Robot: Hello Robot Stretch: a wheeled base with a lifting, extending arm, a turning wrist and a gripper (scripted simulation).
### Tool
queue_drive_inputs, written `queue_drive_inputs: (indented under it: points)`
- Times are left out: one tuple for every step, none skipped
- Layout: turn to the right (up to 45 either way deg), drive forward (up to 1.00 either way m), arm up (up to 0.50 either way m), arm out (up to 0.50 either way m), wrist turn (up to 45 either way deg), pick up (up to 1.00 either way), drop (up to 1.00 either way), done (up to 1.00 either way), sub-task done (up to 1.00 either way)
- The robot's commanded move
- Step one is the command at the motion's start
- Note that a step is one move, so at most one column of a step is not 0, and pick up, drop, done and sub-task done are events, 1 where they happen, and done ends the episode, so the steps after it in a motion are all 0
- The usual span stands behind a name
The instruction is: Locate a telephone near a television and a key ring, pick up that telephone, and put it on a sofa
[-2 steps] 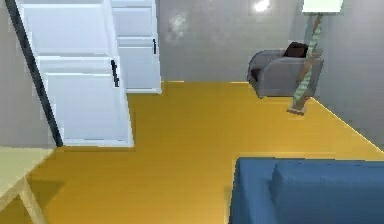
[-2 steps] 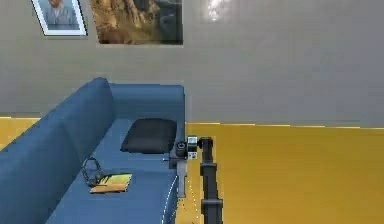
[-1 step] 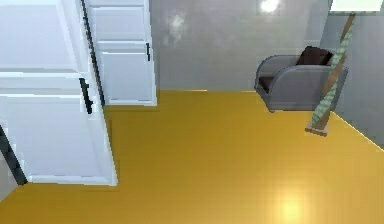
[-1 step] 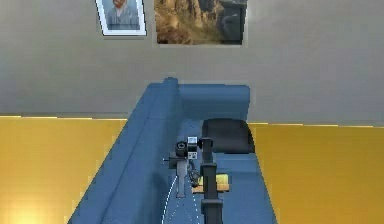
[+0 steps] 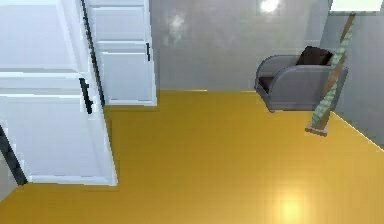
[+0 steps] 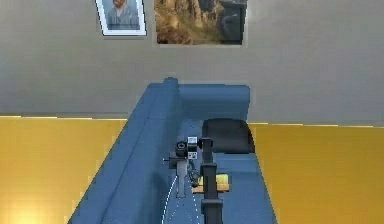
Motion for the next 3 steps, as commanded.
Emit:
queue_drive_inputs:
  points:
    - [0.0, 0.0, 0.0, 0.08, 0.0, 0.0, 0.0, 0.0, 0.0]
    - [0.0, 0.0, 0.0, 0.0, 45.0, 0.0, 0.0, 0.0, 0.0]
    - [0.0, 0.0, 0.0, 0.0, 45.0, 0.0, 0.0, 0.0, 0.0]
